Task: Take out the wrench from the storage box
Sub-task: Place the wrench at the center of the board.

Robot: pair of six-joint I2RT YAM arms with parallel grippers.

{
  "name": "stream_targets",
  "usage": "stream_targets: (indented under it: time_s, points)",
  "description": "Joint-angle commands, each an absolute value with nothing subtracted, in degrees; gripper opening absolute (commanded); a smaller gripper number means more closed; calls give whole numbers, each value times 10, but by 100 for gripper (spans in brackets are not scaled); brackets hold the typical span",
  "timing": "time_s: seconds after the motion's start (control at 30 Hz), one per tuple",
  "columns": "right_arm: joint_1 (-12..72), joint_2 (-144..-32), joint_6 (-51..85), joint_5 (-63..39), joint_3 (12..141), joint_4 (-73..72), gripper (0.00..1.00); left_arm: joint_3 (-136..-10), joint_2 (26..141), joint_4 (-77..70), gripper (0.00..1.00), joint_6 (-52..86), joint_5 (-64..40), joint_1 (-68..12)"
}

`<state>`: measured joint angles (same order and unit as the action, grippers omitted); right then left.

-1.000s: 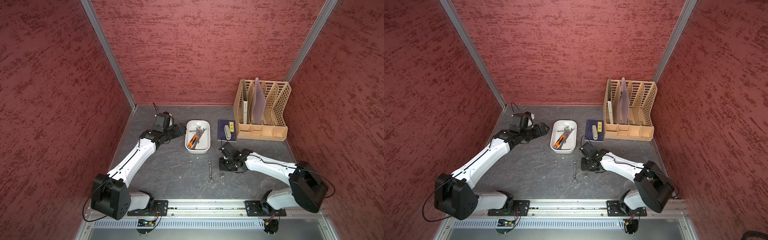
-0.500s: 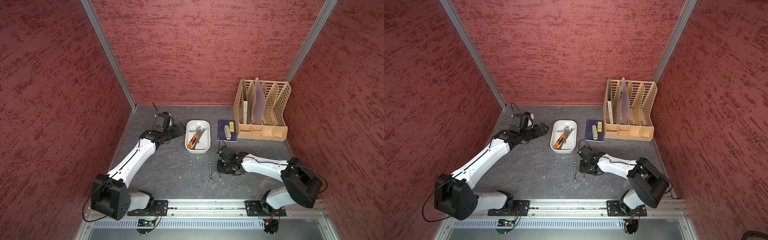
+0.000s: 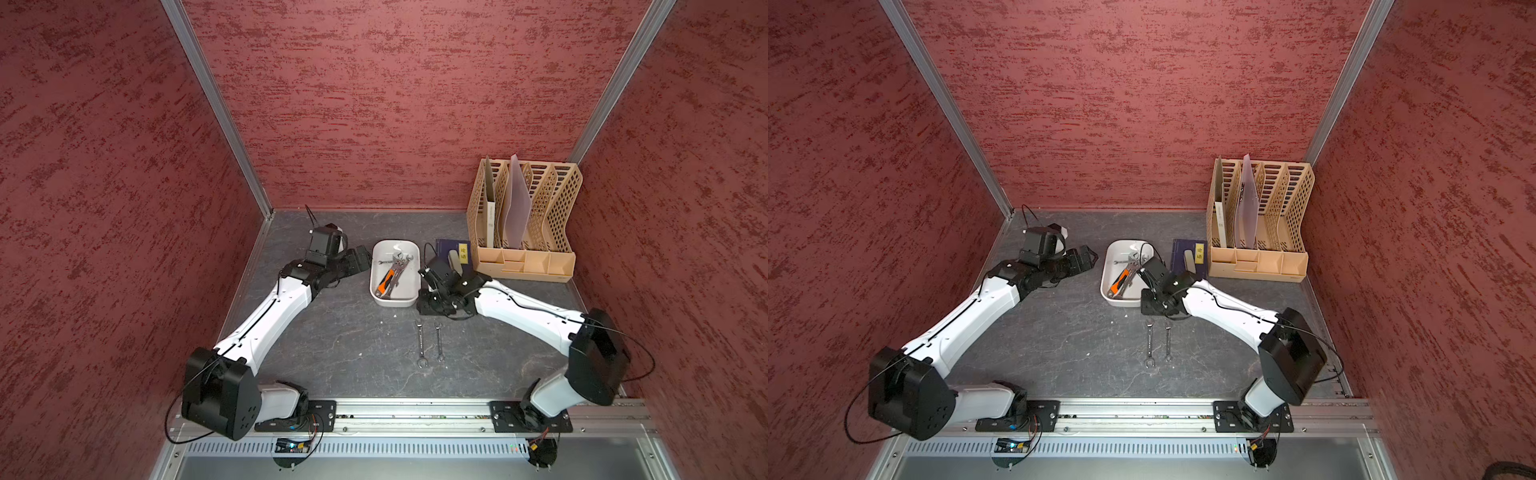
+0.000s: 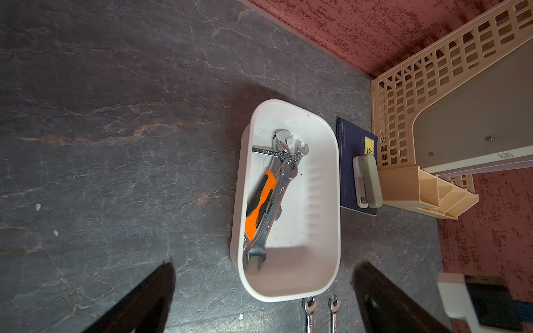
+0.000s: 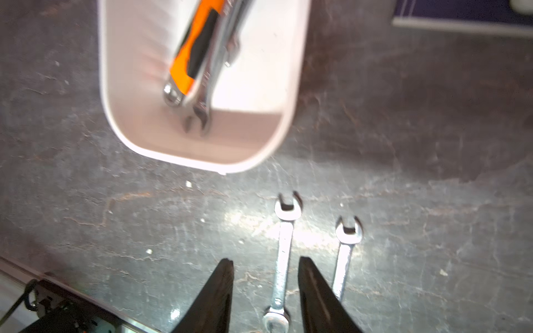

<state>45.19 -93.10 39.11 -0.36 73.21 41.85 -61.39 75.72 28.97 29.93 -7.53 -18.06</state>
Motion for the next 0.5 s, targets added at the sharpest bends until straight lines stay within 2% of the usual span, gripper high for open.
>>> stream_targets:
  time_s: [0.0,0.2,0.37,0.47]
  points:
    - [450,-1001,378,44,833,464,42,-609,757,286,100,294,-80,-178]
    - [424,-1141,394,20,973,447,41,-611,765,285,100,296,-93,-164]
    - [410,-1217,397,9,1026,452,40,-608,770,283,100,298,-102,-154]
    - [408,-1244,346,-9,1059,447,39,-610,775,282,100,302,-109,-152]
